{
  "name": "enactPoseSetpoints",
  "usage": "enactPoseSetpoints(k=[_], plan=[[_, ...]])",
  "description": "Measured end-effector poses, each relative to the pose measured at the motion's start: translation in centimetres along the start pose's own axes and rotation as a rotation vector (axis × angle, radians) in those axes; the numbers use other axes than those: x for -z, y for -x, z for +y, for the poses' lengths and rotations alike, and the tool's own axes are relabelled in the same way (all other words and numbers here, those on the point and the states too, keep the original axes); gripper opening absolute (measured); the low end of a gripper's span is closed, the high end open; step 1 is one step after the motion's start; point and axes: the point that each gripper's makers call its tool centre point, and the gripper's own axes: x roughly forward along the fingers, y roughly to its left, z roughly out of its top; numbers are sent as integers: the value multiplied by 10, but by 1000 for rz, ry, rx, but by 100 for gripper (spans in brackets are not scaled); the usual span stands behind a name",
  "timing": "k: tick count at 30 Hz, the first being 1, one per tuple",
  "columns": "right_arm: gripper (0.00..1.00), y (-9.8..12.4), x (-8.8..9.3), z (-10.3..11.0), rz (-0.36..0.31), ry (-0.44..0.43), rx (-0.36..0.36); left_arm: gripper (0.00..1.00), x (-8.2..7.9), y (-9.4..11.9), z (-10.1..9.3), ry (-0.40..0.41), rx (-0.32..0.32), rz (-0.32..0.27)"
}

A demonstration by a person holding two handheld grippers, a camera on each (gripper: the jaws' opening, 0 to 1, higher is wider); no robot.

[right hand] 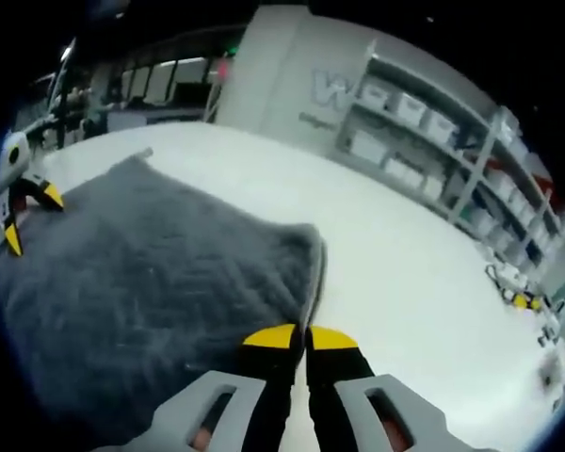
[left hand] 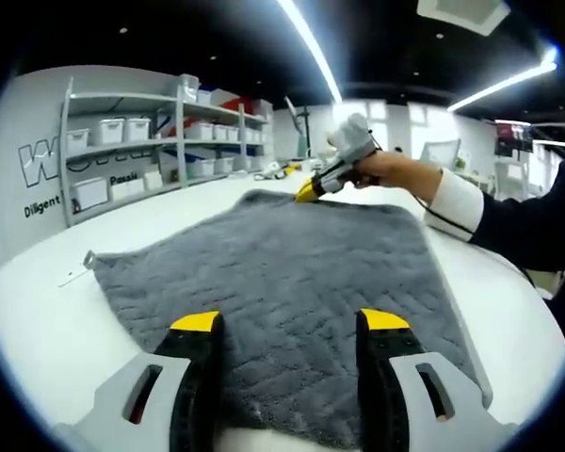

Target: Open the folded towel by lifting each exposed corner and separating the folded layers until the towel lies flat within the target outline without major curled edges

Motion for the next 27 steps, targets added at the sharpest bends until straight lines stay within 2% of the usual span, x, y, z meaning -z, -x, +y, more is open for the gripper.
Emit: enactPoseSetpoints(k=[7,13,16,18,21,27], plan=[[0,14,-15,6,-47,14,37,56,0,1,0,10,-6,-1],[0,21,-18,21,-58,17,46,56,0,0,-2,22,-7,-3],[0,27,-29,27,-89,42,83,57,0,0,0,30,-7,-5],[0,27,-39,32,-109,52,73,57,-1,0,0,35,-8,-6],[0,26,-51,38,-126,120,88,57,-1,1,-2,42,-7,-8],[0,23,-54,65,-114,213,59,56,-1,1,-1,45,-9,-7]])
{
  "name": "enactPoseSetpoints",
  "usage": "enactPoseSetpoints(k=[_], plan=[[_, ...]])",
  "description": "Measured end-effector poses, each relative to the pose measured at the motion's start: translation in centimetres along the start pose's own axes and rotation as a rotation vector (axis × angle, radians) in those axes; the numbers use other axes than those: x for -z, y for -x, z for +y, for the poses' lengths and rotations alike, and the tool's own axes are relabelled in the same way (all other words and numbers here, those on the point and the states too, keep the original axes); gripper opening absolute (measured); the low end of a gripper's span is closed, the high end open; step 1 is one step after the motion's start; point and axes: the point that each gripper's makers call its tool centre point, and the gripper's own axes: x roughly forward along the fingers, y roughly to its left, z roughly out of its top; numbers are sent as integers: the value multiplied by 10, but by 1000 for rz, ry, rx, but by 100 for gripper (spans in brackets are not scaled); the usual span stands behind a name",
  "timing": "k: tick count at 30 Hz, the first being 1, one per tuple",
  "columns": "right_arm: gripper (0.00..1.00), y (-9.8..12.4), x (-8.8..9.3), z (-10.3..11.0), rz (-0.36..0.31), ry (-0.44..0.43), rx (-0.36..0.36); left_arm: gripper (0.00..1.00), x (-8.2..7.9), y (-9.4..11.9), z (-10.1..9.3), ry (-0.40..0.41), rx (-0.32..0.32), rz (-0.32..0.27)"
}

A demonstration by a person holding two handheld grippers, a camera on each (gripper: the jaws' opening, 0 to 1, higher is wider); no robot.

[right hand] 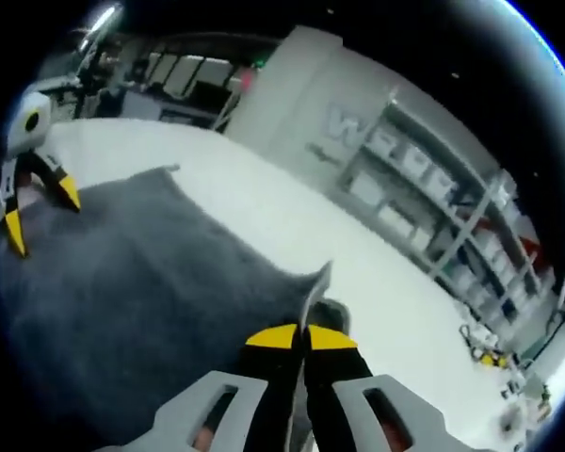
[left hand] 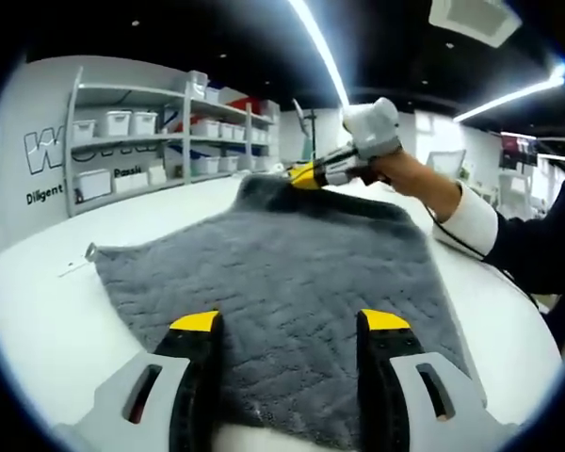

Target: Open the folded towel by lifting each exposed corner and separating the folded layers until the towel lies flat within the target outline without major curled edges

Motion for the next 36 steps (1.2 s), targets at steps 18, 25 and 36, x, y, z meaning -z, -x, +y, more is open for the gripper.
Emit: enactPoseSetpoints(k=[18,25,36], plan=[[0,-12,-49,27,-143,73,-46,44,-31,16,3,289,47,-152],[0,-15,-65,34,-178,127,-47,45,-41,21,4,315,90,-196],[0,-3,-99,66,-297,246,-91,31,-69,43,4,417,173,-354]])
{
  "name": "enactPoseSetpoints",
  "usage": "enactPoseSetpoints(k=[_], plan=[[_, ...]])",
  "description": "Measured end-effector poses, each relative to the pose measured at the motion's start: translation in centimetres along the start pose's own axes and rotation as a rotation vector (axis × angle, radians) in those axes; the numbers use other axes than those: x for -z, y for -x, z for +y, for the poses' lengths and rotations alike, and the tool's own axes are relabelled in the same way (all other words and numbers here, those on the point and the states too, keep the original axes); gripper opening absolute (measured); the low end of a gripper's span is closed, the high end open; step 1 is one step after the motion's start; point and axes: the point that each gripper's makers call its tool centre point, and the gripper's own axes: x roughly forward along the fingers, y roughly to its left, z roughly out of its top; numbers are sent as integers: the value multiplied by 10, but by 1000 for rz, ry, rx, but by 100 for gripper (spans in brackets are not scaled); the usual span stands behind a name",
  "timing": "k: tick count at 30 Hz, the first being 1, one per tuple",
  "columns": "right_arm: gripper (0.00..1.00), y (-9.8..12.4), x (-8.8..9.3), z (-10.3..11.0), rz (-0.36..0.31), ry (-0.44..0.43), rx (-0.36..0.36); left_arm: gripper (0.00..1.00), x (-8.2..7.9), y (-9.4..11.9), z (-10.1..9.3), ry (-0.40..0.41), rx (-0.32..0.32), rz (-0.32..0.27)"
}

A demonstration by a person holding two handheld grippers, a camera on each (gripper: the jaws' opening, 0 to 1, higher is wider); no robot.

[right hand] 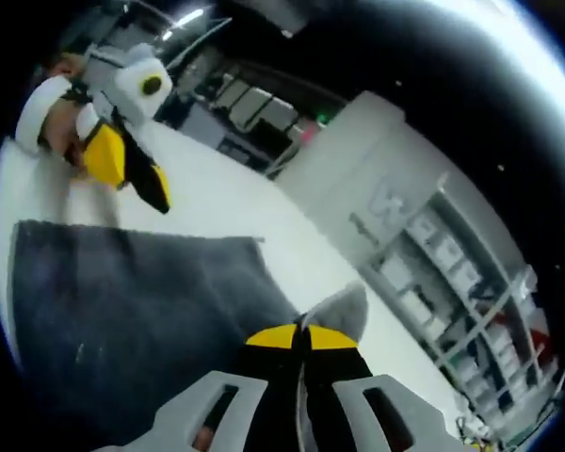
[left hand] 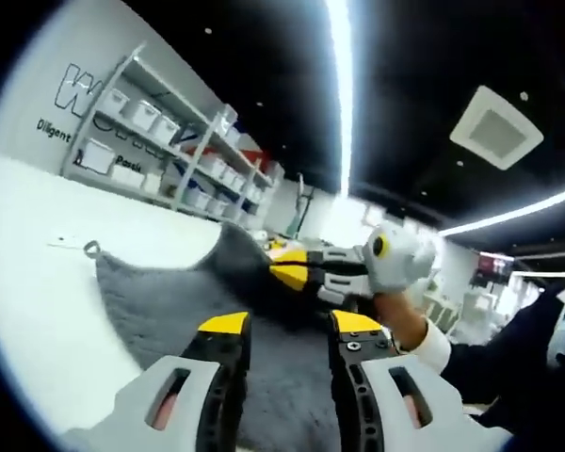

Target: Open the folded towel by lifting each exposed corner and separating the folded layers until the towel lies flat within the target outline without major curled edges

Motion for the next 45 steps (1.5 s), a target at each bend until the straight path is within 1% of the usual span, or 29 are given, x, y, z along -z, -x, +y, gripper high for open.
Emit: enactPoseSetpoints(k=[1,2,3,4,7,8,10,11,12,13,15,16,17,18,21,22,24,27,28,31,32,34,37,38,40,42,44,45], plan=[[0,0,-5,4,-6,16,-1,31,0,1,1,15,-4,1],[0,0,-6,5,-5,22,0,31,1,1,-2,12,-2,-2],[0,2,-8,7,-6,44,3,31,3,1,-11,16,35,-6],[0,2,-10,9,-10,56,3,31,4,0,-11,57,34,-5],[0,4,-20,19,-40,65,-10,31,9,-2,-16,69,39,-11],[0,4,-24,23,-50,71,-16,32,8,-3,-13,76,40,-11],[0,4,-32,32,-59,99,-23,38,8,-4,-15,72,33,-21],[0,4,-35,37,-64,116,-28,45,8,-5,-14,57,19,-32],[0,4,-38,41,-70,133,-32,50,10,-6,-16,59,13,-31],[0,4,-41,45,-76,142,-36,52,11,-6,-16,60,10,-28],[0,7,-46,58,-80,157,-71,53,13,-6,-14,56,-6,-30],[0,7,-47,61,-80,164,-74,53,13,-5,-14,56,-7,-32],[0,6,-48,62,-83,166,-75,53,13,-5,-14,56,-8,-33],[0,3,-49,69,-92,178,-101,53,13,-6,-15,60,-7,-33],[0,2,-49,75,-97,185,-115,51,14,-6,-17,65,-5,-35],[0,1,-50,81,-98,195,-130,51,9,-5,-8,93,-4,-45],[0,1,-50,86,-96,215,-129,49,12,-5,-8,118,-4,-39],[0,3,-54,89,-104,221,-135,49,14,-5,-7,128,-9,-32],[0,4,-57,92,-112,217,-140,49,12,-4,-3,134,-10,-32],[0,6,-63,100,-137,218,-154,49,6,-3,1,155,-5,-52],[0,6,-65,104,-143,227,-155,49,8,-3,-3,167,-6,-60],[0,3,-66,107,-147,236,-155,48,7,-2,-1,176,-16,-68],[0,6,-77,114,-178,216,-158,47,3,3,5,165,-55,-85],[0,7,-79,116,-184,214,-159,47,0,4,9,170,-59,-89],[0,7,-84,125,-188,238,-167,44,-4,7,13,183,-55,-96],[0,7,-85,133,-176,263,-170,40,-5,8,14,184,-63,-101],[0,8,-88,139,-178,277,-175,31,-4,10,21,153,-94,-91],[0,6,-88,140,-176,280,-183,28,-6,13,26,130,-116,-96]])
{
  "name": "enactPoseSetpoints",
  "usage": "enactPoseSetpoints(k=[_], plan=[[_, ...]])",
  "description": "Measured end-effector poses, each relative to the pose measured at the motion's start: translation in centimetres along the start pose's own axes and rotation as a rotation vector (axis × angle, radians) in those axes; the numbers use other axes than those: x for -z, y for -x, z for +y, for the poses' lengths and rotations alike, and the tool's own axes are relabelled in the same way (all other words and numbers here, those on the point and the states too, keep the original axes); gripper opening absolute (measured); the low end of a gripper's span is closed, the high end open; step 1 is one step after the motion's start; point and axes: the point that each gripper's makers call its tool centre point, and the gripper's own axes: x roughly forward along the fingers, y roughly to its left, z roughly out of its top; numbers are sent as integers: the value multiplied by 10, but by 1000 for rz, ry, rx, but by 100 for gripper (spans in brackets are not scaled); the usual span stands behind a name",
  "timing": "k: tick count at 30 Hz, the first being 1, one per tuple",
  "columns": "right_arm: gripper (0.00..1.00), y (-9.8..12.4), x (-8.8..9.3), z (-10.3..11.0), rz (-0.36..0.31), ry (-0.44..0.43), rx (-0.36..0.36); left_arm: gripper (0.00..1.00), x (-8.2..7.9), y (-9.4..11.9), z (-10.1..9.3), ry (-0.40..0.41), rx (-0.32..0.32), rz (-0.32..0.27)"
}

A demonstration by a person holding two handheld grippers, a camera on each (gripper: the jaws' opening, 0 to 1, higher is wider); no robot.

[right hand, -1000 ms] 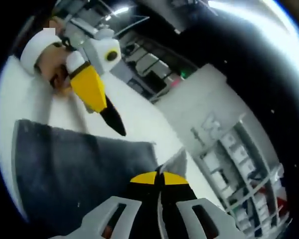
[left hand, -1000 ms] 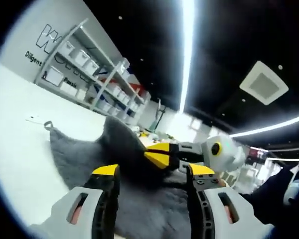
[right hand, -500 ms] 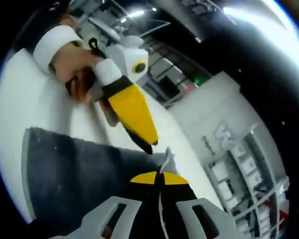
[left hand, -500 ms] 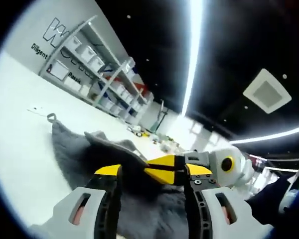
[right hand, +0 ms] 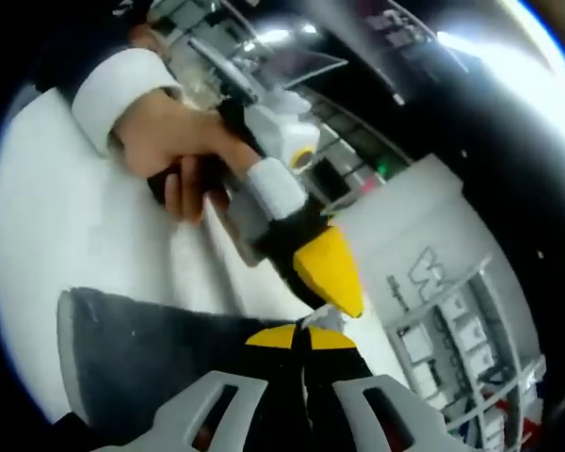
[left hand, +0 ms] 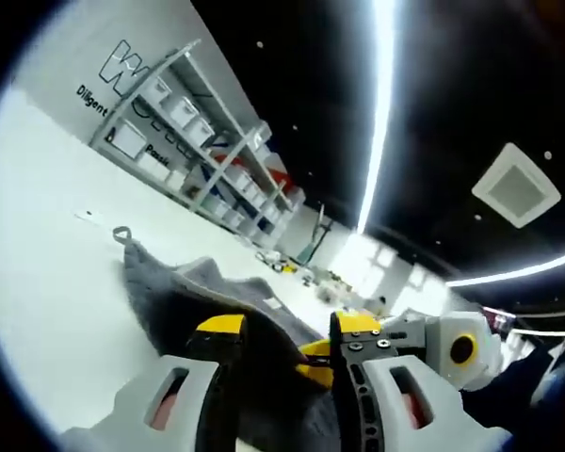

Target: Open the folded towel by lifting each exposed corner and separating the folded layers until the towel lies flat within the target outline without major curled edges

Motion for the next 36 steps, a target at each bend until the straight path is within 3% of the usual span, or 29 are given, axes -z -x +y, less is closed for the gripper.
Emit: enactPoseSetpoints(k=[4,7,13,20,27,35,36], plan=[[0,-3,-4,6,-5,1,-21,20,2,4,-8,-15,-14,-17],[0,-5,-5,4,-4,12,-16,14,-7,5,4,-18,-19,-20],[0,-10,-6,8,7,58,-10,4,7,5,-3,-28,-30,25],[0,-15,-9,17,10,104,-16,3,15,7,-5,11,-29,47],[0,-16,-9,21,21,142,-6,12,19,6,4,48,-44,80],[0,-20,-13,23,20,206,13,12,24,9,11,65,-79,122],[0,-20,-13,23,18,207,12,7,24,9,11,67,-80,125]])
